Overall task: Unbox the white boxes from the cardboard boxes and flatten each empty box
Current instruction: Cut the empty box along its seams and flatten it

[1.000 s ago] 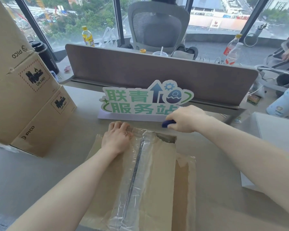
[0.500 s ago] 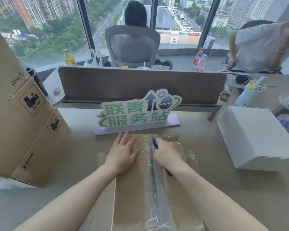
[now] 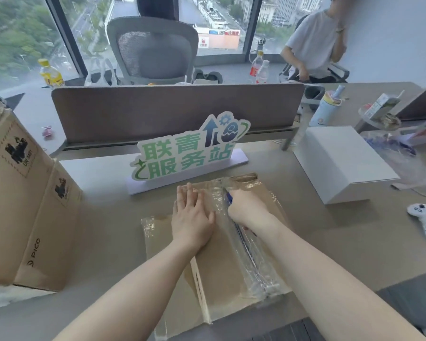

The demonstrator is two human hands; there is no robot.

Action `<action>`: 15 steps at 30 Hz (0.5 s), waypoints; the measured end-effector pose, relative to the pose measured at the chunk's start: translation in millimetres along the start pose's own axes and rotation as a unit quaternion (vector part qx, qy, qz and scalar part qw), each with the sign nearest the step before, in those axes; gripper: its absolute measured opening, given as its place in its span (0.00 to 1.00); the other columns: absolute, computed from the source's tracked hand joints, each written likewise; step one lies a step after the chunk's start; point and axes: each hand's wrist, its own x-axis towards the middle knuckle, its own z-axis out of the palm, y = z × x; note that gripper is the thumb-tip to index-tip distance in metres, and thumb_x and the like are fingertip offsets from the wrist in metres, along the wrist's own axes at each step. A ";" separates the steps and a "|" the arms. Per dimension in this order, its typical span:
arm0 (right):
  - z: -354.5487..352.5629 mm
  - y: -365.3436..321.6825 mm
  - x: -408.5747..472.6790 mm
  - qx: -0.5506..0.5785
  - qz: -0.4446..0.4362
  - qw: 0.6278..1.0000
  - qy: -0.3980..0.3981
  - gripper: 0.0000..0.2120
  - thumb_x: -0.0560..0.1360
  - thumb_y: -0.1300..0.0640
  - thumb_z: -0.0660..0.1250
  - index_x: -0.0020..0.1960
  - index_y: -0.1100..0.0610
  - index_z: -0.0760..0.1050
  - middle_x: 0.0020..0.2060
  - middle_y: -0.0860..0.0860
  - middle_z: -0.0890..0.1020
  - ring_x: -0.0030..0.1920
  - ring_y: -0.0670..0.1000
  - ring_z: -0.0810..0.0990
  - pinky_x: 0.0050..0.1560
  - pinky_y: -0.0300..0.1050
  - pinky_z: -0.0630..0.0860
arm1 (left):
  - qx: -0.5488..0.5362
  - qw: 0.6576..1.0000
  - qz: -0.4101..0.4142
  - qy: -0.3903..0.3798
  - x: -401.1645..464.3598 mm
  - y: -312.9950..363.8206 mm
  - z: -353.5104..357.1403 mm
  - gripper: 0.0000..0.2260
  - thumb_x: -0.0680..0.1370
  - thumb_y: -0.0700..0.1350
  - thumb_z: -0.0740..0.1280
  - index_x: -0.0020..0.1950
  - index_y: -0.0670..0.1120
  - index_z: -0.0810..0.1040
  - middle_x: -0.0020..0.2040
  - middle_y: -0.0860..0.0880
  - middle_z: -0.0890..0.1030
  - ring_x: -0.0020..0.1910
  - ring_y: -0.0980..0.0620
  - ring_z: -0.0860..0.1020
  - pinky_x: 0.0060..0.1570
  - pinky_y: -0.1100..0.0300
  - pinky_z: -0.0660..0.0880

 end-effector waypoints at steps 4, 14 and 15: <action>9.6 12.1 -23.6 -0.010 0.025 1.000 -0.015 0.06 0.75 0.62 0.56 0.49 0.55 0.69 0.45 0.55 0.77 0.43 0.58 0.75 0.43 0.45 0.71 | 0.007 1.000 -0.003 0.008 0.1 1.9 1.5 0.31 0.81 0.59 0.52 0.81 0.49 0.52 0.81 0.47 0.41 0.78 0.45 0.36 0.77 0.48 0.43; 19.4 43.9 -87.9 0.006 0.049 0.997 -0.056 0.06 0.77 0.62 0.57 0.51 0.56 0.71 0.44 0.54 0.75 0.45 0.59 0.75 0.43 0.47 0.71 | 0.034 0.999 -0.005 0.006 -1.4 3.8 1.6 0.31 0.81 0.60 0.52 0.81 0.48 0.52 0.81 0.49 0.40 0.78 0.46 0.36 0.77 0.46 0.44; 21.0 47.7 -94.2 0.007 0.053 0.997 -0.060 0.07 0.78 0.62 0.57 0.53 0.57 0.72 0.45 0.54 0.75 0.45 0.59 0.75 0.43 0.47 0.71 | 0.035 0.999 -0.006 0.005 -1.3 4.0 1.9 0.31 0.81 0.60 0.52 0.81 0.48 0.52 0.81 0.49 0.40 0.78 0.46 0.36 0.77 0.46 0.44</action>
